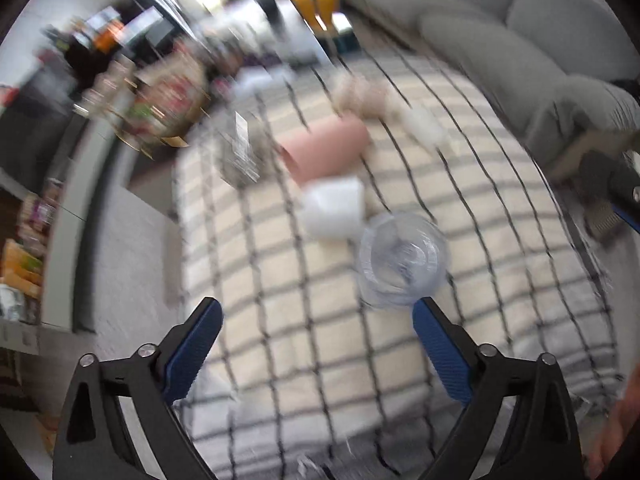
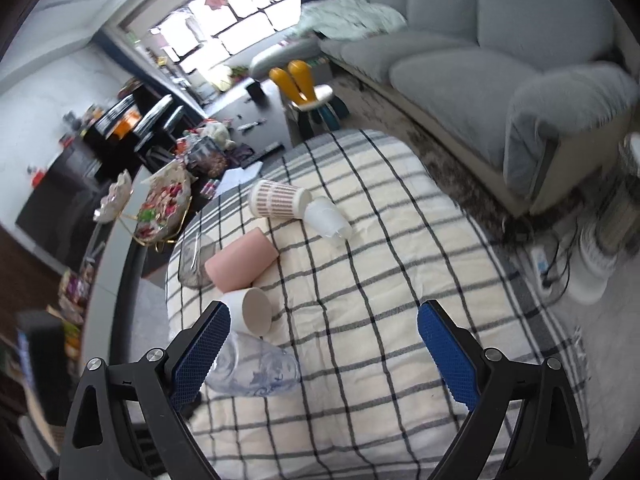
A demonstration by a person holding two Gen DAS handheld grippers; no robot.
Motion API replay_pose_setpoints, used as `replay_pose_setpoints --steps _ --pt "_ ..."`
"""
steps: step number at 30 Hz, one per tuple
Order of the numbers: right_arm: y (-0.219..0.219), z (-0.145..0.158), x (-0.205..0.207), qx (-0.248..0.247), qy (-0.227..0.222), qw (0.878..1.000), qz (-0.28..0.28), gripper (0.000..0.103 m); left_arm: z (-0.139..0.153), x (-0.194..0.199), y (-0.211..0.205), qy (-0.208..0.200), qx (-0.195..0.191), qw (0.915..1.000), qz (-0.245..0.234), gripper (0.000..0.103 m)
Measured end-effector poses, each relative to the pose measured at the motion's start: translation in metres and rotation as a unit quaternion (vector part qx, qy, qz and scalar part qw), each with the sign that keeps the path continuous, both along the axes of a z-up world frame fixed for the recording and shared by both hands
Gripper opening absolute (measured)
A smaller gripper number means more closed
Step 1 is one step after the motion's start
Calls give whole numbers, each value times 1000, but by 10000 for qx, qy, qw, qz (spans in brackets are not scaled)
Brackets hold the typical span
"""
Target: Flip cup upside down
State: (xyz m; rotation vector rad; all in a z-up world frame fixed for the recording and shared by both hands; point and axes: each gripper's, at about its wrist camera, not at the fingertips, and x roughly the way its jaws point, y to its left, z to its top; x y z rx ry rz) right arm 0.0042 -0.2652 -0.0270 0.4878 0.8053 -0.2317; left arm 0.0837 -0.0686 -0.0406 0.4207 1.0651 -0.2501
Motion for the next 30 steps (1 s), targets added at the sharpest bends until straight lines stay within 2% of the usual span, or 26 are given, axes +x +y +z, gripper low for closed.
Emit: replay_pose_setpoints --steps 2,5,9,15,22,26,30 --pt "14 6 -7 -366 -159 9991 127 95 6 -11 10 -484 -111 9986 165 98" --pt "31 14 -17 -818 -430 9955 220 95 12 -25 28 -974 -386 9936 433 101" --pt "46 21 -24 -1235 -635 9899 295 98 16 -44 50 -1374 -761 9845 779 103" --pt "65 23 -34 -1593 -794 9832 402 100 19 -61 74 -1705 -1125 9718 1177 103" --pt "80 24 -46 -1915 -971 9758 423 102 24 -77 90 -1945 -1244 9629 1395 103" --pt "86 24 -52 -2020 -967 9736 443 102 29 -87 101 -2091 -1410 9552 1549 103" --pt "88 24 -55 -2108 -988 9717 404 102 31 -88 102 -2057 -1471 9548 1560 103"
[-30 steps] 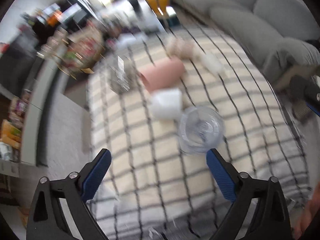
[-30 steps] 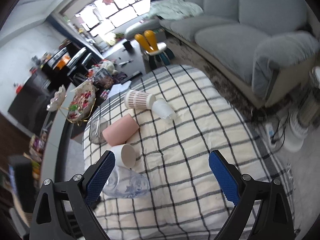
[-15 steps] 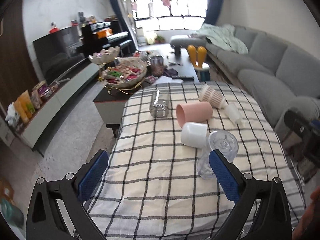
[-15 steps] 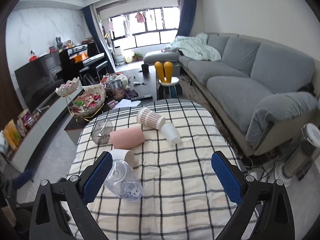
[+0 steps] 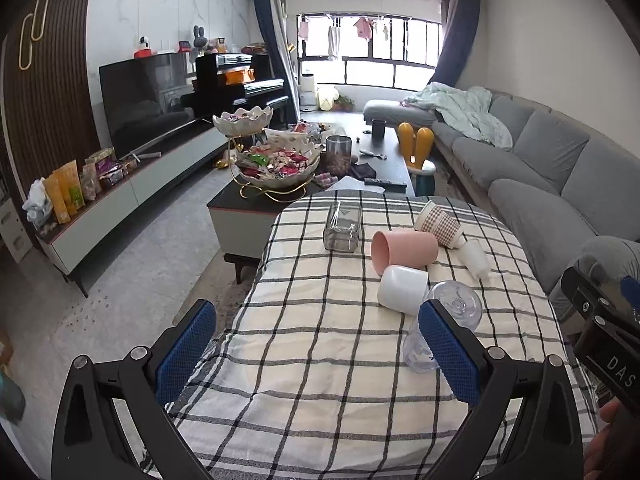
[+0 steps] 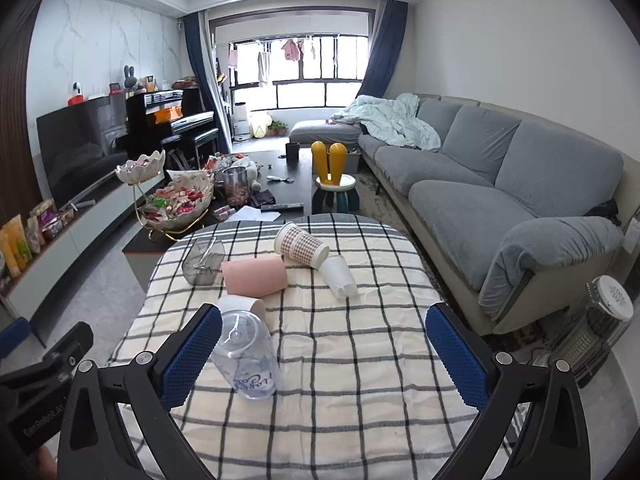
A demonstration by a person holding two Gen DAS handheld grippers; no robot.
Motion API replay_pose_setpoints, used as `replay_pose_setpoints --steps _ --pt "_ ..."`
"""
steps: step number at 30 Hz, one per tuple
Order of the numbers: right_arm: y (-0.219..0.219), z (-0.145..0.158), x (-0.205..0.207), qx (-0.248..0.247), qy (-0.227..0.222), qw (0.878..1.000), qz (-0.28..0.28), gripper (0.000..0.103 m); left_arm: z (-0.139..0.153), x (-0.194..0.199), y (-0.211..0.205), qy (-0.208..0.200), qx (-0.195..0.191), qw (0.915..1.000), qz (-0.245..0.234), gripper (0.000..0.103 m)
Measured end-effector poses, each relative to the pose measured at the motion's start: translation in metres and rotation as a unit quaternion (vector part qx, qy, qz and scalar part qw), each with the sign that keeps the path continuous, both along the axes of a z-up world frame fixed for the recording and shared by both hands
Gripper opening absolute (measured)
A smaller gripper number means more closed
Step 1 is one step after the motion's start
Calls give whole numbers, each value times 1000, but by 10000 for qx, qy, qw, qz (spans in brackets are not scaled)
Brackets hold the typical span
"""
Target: Flip cup upside down
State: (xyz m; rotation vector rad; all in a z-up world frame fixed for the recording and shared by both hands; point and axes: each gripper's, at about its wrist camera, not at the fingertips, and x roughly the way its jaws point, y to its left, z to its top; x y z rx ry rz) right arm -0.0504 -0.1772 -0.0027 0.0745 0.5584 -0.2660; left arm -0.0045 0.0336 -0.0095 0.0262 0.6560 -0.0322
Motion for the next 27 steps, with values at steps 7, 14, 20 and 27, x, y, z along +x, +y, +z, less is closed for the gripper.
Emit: replay_pose_setpoints --steps 7,14,20,27 --pt "-3 -2 0 -13 2 9999 -117 102 1 -1 -3 9 -7 10000 -35 103" --pt "-5 -4 -1 -3 -5 9999 -137 102 0 -1 -5 49 8 10000 -54 103" --pt "-5 -4 -1 -4 -10 9999 -131 102 -1 0 -6 60 2 10000 -67 103" --pt "-5 -4 -1 -1 -1 9999 -130 102 -5 2 -8 158 -39 9998 -84 103"
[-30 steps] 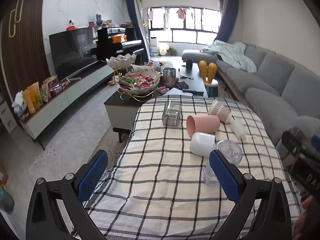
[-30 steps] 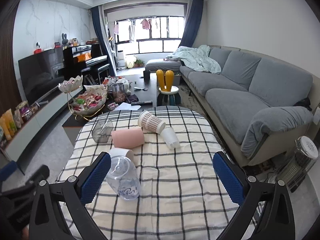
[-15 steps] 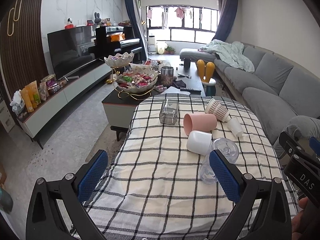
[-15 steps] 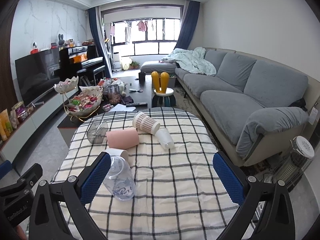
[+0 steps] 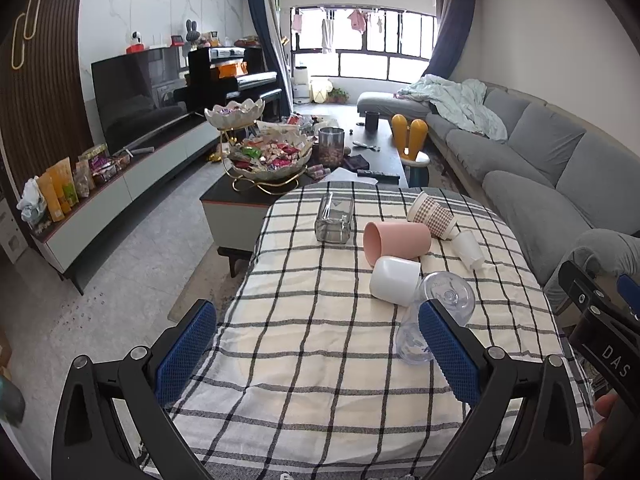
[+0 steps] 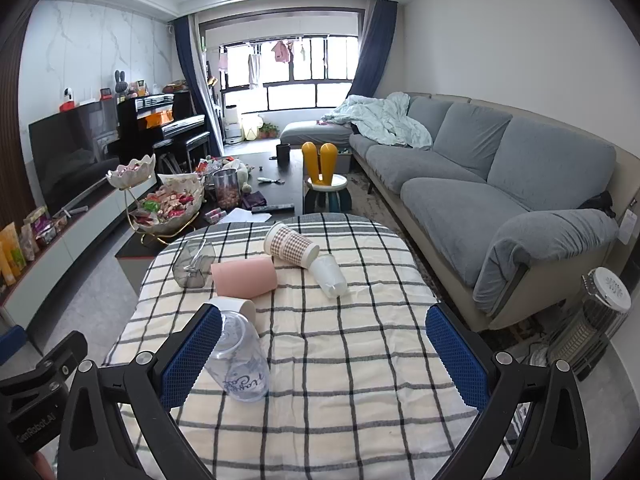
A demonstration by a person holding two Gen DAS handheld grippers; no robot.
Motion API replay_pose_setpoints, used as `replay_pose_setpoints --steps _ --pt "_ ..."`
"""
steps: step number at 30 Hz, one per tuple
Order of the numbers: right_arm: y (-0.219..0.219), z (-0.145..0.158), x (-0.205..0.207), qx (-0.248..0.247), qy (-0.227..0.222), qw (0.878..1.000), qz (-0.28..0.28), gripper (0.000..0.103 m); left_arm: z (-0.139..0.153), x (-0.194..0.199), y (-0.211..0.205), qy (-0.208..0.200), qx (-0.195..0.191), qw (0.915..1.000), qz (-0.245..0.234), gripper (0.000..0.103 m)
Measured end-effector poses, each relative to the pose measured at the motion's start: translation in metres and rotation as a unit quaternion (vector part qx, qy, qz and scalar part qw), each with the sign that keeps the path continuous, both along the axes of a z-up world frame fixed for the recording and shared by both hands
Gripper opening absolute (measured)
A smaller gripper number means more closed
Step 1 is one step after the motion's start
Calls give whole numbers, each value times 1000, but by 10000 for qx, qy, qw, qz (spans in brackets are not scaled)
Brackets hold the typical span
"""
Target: Flip cup upside down
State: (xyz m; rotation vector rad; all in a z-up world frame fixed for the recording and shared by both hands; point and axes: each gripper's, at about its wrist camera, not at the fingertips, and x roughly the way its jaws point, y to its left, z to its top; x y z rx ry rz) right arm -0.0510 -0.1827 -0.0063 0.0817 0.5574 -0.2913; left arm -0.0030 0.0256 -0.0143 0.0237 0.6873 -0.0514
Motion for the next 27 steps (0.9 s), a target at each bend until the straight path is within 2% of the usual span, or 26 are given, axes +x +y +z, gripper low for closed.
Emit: replay_pose_setpoints --steps 27 --pt "-1 0 0 16 -4 10000 -4 102 3 0 4 -26 -8 10000 31 103"
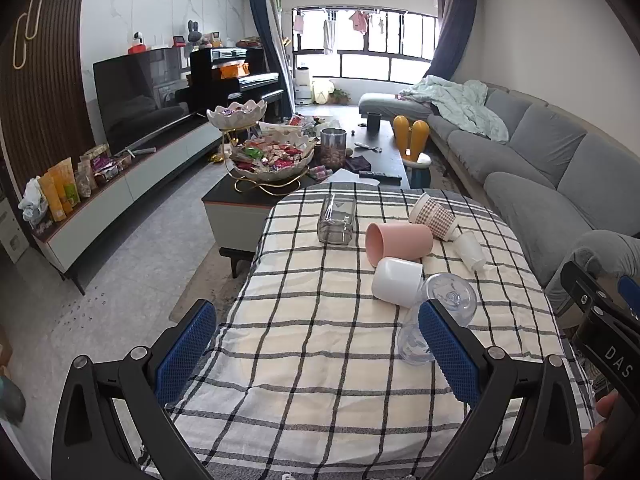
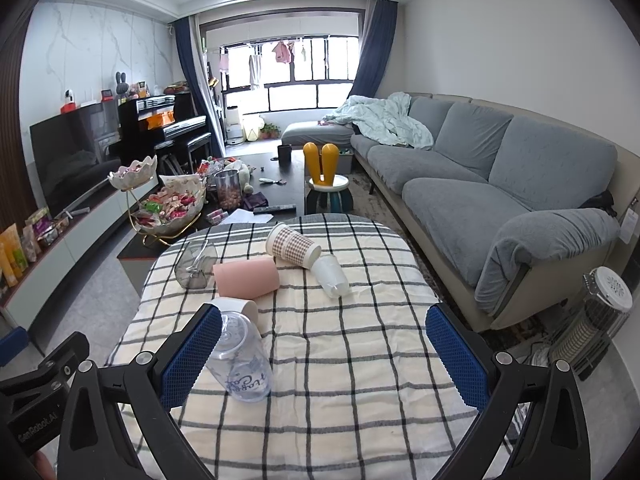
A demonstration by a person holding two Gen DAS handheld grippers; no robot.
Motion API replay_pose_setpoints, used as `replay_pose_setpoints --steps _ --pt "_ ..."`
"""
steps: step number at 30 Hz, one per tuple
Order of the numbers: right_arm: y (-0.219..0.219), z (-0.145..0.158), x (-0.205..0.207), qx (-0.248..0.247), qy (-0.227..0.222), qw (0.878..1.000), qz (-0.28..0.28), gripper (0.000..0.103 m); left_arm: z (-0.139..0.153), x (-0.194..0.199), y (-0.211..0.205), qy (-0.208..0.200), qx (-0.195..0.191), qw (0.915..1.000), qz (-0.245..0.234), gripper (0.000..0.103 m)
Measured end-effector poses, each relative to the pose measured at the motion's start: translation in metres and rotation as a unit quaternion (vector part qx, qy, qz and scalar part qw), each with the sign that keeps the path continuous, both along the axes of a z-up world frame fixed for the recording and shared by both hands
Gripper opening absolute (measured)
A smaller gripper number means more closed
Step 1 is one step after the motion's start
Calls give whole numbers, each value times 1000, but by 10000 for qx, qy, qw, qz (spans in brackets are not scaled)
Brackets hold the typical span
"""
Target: Flip cup upside down
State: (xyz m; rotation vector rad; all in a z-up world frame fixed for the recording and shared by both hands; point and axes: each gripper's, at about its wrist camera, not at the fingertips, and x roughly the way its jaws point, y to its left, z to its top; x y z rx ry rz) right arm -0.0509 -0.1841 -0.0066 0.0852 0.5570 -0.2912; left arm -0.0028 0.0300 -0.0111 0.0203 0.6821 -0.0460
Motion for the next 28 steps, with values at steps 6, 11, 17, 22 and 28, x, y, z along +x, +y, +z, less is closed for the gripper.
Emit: replay_pose_setpoints --steps 6,11,17,22,28 --pt "0 0 0 3 -1 10000 -2 102 1 1 1 -24 37 10000 29 103" --pt "-1 0 0 -2 -6 10000 2 102 1 1 1 -34 28 10000 9 103" --pt "-1 -1 0 7 2 10000 -7 102 1 2 1 -64 83 9999 102 103" --pt "-1 -1 0 10 1 10000 -5 102 -1 4 1 -22 141 9998 130 103" --pt "-3 -1 0 38 4 10000 -8 102 -1 1 -1 -84 211 9997 117 103"
